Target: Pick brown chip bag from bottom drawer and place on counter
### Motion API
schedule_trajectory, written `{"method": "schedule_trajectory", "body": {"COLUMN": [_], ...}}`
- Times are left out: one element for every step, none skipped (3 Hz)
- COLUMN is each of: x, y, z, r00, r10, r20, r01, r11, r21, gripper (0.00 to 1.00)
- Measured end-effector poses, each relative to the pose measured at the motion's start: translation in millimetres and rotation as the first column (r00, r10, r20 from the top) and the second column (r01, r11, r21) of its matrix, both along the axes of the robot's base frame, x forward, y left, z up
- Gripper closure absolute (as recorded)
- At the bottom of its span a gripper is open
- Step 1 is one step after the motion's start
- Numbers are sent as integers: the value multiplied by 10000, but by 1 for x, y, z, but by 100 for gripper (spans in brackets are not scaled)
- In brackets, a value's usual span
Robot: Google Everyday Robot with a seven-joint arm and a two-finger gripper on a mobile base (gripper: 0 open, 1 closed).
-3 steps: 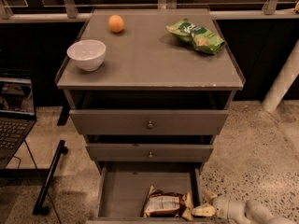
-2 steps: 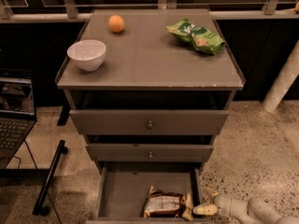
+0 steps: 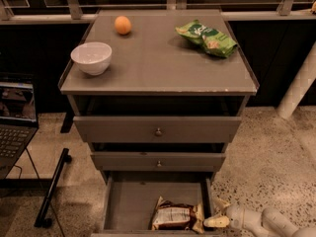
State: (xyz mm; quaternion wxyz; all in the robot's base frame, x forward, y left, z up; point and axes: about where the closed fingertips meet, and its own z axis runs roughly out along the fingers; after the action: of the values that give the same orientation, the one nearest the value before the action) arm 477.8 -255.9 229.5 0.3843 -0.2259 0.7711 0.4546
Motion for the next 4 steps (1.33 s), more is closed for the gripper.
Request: {"method": "schedule_trajectory", "body": {"x": [1,0,1,2], "y": [13,21,22,21], "z": [-6,-9,-10,-6], "r00": [9999,9995,9992,9992], "r10": [148,294,364,354], "r20": [-63,-126,-187,-168], "r01": [-146,-289,-358,-350], "r11": [9995,9990,9989,9991], "r21": [264,352,313,220], "gripper": [0,0,0,0]}}
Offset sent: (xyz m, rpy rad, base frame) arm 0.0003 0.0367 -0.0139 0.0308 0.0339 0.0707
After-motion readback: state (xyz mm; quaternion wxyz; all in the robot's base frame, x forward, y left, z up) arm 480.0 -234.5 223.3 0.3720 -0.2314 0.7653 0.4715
